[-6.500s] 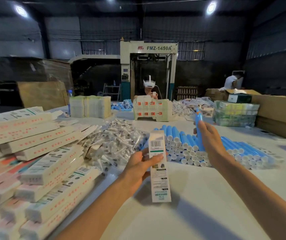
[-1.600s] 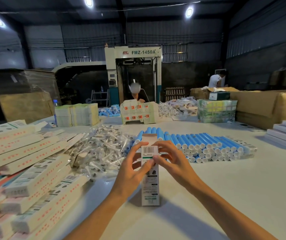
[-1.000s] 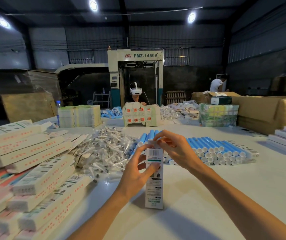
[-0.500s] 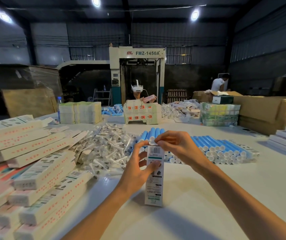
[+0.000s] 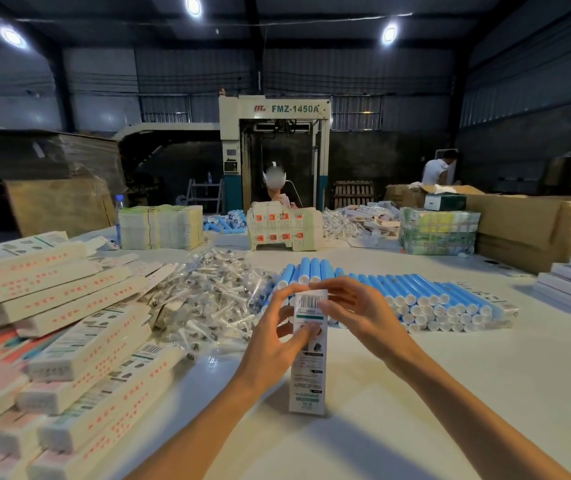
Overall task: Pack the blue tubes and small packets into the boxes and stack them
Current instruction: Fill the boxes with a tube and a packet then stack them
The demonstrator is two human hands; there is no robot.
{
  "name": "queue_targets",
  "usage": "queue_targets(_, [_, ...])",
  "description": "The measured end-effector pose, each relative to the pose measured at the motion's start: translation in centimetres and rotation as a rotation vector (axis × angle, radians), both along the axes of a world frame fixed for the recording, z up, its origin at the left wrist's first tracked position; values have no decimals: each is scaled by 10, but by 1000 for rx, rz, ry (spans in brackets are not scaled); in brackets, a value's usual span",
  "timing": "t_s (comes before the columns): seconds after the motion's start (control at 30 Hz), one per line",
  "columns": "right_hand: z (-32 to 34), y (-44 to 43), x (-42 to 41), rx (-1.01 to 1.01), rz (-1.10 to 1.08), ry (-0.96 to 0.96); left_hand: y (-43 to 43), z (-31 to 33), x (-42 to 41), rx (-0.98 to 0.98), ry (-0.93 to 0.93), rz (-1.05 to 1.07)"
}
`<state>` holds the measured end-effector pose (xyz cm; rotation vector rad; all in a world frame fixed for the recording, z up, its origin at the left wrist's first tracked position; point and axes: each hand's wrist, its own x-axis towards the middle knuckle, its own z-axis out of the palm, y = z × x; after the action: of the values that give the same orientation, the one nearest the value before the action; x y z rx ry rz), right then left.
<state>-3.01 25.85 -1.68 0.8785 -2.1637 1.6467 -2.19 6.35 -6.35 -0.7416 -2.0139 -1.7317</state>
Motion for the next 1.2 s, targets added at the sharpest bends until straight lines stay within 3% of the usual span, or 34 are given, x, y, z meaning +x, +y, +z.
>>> queue_targets(0.3, [-21,-7,-2,-76,-18,94,2,-3,-3,20,-15,10])
queue_targets(0.4, [-33,-12,2,-183,34,-12,1,-5,-3,99,-57,-30])
queue_targets(0.57, [-49,-24,17,-152,150,-448,-1,-13,-8,284,-186,-72])
queue_targets(0.77, [-43,-11,37,-70,142,-556,0,-19,-7,205,-214,-133])
queue_targets(1.03, [-57,86,71,99,-413,-385,10,-39,-6,-362,-74,-47])
queue_targets(1.2, [-68,215,82,641,-989,-177,11,-45,-5,-580,90,-10])
